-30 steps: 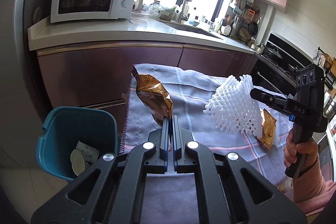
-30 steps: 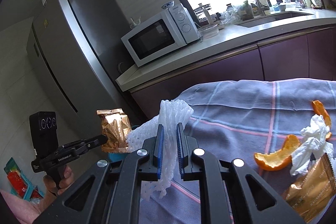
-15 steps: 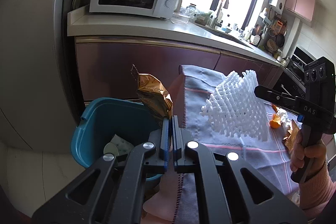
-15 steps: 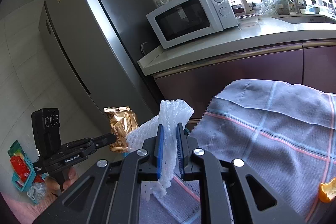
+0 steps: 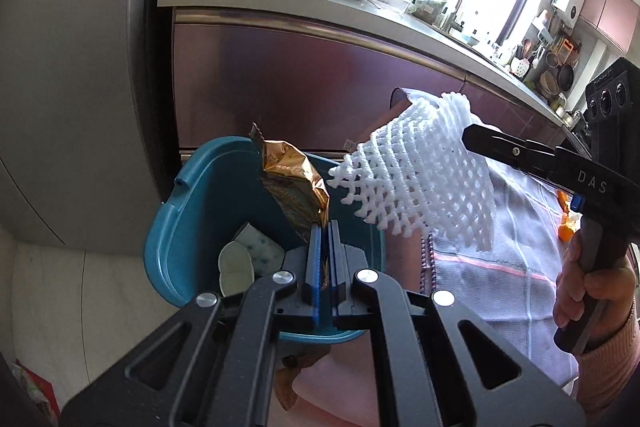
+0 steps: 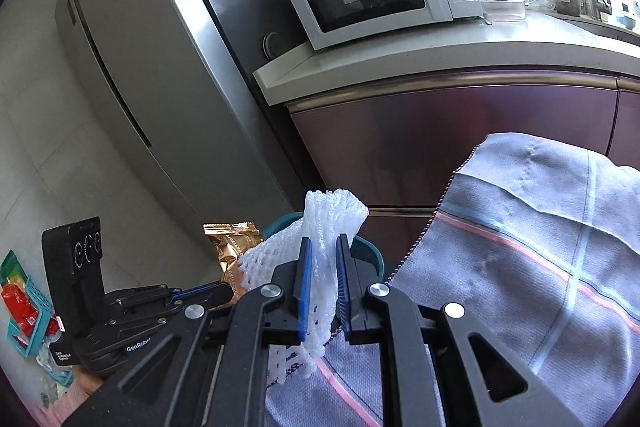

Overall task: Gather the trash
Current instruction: 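Carry gold bag in left gripper and netting in right gripper to the teal bin, then open left gripper over the bin while right gripper releases the netting into it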

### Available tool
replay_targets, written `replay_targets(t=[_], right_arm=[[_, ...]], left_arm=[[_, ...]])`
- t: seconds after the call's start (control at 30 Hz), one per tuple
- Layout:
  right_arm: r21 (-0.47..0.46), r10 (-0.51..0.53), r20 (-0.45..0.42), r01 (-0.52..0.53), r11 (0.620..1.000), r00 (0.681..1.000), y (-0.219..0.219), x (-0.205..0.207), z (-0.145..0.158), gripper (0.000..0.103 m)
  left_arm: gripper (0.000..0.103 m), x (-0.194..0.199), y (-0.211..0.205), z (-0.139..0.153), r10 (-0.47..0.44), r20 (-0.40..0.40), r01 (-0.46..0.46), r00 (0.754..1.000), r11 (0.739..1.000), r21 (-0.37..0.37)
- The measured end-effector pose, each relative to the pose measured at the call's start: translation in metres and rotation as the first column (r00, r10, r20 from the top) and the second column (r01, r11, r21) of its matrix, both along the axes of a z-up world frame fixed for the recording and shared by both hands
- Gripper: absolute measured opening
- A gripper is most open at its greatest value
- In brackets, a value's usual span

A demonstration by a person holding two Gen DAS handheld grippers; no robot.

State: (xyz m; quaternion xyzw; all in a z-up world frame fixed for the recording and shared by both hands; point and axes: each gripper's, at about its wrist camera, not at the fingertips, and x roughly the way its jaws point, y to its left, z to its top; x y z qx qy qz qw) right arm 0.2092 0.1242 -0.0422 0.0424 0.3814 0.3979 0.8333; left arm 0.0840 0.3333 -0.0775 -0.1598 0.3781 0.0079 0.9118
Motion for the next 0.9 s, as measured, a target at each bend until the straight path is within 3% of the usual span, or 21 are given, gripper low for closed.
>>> replay_targets(t=[0.3,0.5,0.63,0.7,0.9], right_arm=[[-0.103,-0.009,-0.047,0.004,0.995,0.999,0.039,0.015,-0.03,0.012],[-0.156,-0.013,-0.087,0.0,0.988,0.996,0.055,0.023,-0.044,0.018],[-0.167,-0.014,-0.106,-0.004,0.986,0.994,0.059,0.026,-0.048,0.029],[-0.165,-0.012,-0.104,-0.005,0.986,0.994,0.057,0.024,-0.048,0.03],[-0.146,-0.003,-0.093,-0.011,0.989,0.996,0.044,0.013,-0.044,0.031]], left_arm=[[0.004,0.016,0.013,-0.034,0.019,-0.061,-0.021,0.998,0.999,-0.025],[0.005,0.026,0.014,-0.052,0.017,-0.099,-0.021,0.995,0.999,-0.031],[0.009,0.035,0.015,-0.064,0.015,-0.124,-0.02,0.992,0.999,-0.04],[0.014,0.037,0.014,-0.068,0.017,-0.13,-0.023,0.991,0.998,-0.05],[0.014,0.036,0.006,-0.066,0.013,-0.103,-0.019,0.995,0.998,-0.054]])
